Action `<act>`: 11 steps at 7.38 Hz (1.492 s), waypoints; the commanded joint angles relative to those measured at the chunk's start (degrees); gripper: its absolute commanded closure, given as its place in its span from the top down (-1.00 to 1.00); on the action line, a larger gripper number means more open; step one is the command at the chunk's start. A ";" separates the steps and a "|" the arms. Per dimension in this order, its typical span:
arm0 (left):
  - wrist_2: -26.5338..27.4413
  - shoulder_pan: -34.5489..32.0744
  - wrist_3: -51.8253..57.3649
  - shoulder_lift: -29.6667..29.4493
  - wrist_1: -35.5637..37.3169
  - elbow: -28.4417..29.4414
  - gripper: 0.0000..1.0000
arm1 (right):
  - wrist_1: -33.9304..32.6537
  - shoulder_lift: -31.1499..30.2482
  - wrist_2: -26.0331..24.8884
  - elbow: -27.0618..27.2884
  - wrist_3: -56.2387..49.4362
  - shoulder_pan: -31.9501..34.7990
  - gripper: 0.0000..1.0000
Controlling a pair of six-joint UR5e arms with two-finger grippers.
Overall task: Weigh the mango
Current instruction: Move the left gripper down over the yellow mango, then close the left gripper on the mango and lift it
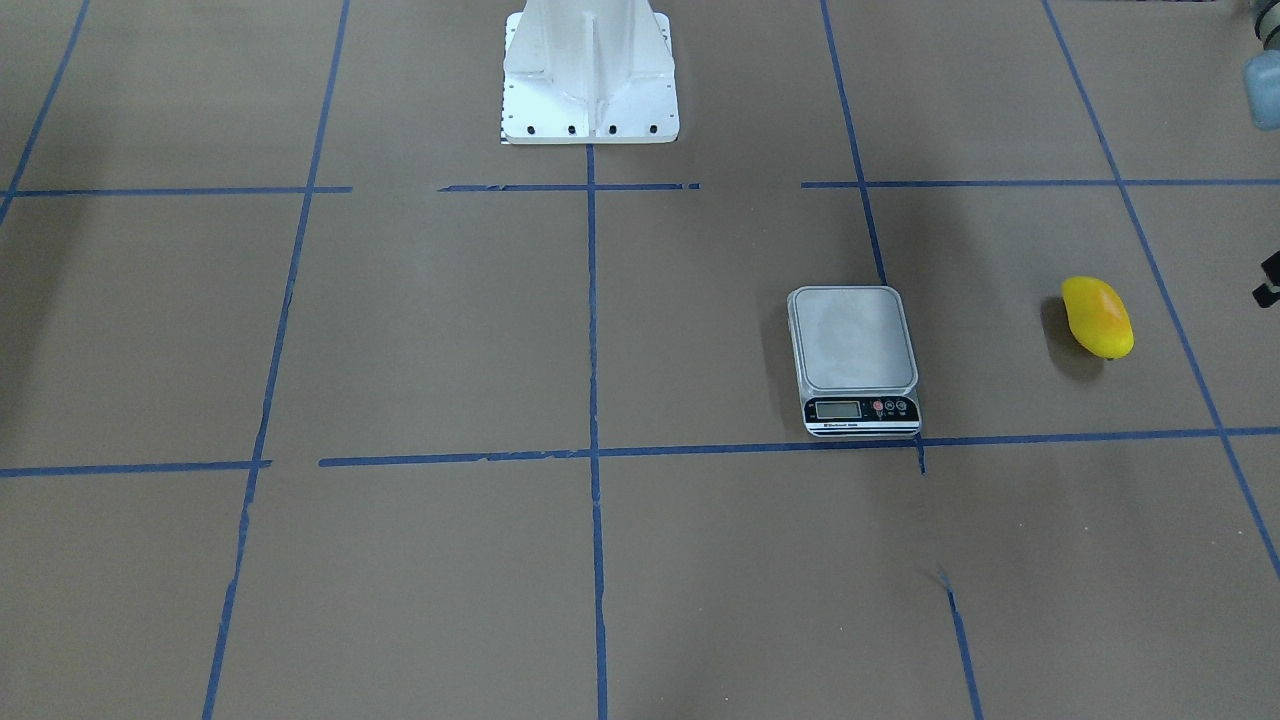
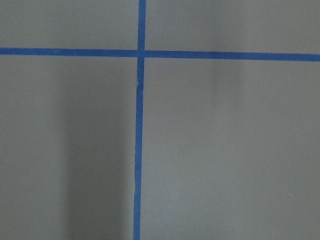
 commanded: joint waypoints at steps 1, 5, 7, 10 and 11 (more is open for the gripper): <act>0.14 9.58 -12.13 0.10 -7.54 0.53 1.00 | 0.00 0.00 0.00 0.00 0.00 0.00 1.00; 0.76 15.42 -19.20 0.19 -21.98 9.14 1.00 | 0.00 0.00 0.00 0.00 0.00 0.00 1.00; 0.84 16.21 -18.76 1.77 -21.99 8.97 1.00 | 0.00 0.00 0.00 0.00 0.00 0.00 1.00; 0.76 18.31 -18.59 3.00 -21.90 8.88 1.00 | 0.08 0.00 0.00 0.00 0.00 0.00 1.00; 0.84 18.67 -18.67 3.00 -21.90 8.88 1.00 | 0.08 0.00 0.00 0.00 0.00 0.00 1.00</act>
